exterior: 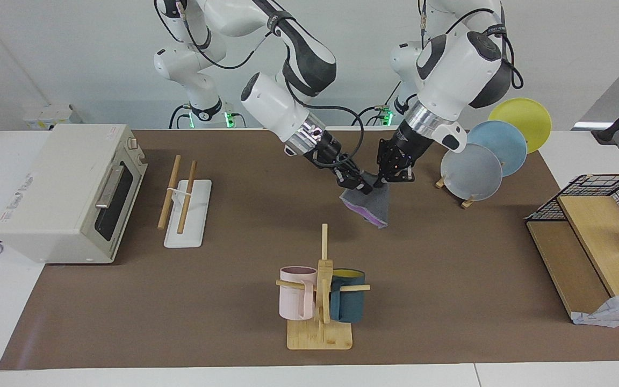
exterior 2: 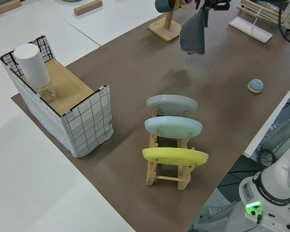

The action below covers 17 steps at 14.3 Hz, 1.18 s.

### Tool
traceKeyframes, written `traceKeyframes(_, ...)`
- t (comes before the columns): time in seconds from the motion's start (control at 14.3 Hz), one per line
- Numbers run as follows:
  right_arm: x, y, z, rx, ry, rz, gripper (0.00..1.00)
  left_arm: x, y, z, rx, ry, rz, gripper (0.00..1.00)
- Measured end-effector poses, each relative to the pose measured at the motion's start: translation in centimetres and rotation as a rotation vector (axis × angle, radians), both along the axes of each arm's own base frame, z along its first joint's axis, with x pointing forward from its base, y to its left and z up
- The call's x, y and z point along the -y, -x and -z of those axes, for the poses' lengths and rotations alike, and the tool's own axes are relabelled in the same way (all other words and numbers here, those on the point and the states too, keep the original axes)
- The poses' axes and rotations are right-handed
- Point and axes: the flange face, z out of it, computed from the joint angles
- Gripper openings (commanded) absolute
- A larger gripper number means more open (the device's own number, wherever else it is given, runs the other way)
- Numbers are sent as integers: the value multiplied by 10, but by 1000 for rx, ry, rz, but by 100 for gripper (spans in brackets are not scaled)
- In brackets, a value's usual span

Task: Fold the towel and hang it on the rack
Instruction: 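Carry the towel with the right gripper while the left gripper retracts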

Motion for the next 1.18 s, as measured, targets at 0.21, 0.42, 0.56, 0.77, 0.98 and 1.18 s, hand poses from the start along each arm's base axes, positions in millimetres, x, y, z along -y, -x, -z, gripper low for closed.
traceKeyframes(0.21,14,-4,7,45,275,-276,0,-5,-3,0,38,-13,66,100)
traceKeyframes(0.42,48,-1,7,51,469,-536,0,-33,-15,0,107,-46,185,100)
traceKeyframes(0.56,88,0,2,21,520,-672,0,-68,-27,3,170,-82,299,100)
traceKeyframes(0.77,174,-4,-6,-36,574,-827,0,-128,-41,9,252,-145,507,100)
traceKeyframes(0.98,242,-5,-4,-75,636,-948,0,-175,-45,13,322,-213,763,100)
traceKeyframes(1.18,291,-4,-9,-55,689,-1073,0,-201,-43,16,343,-313,1048,100)
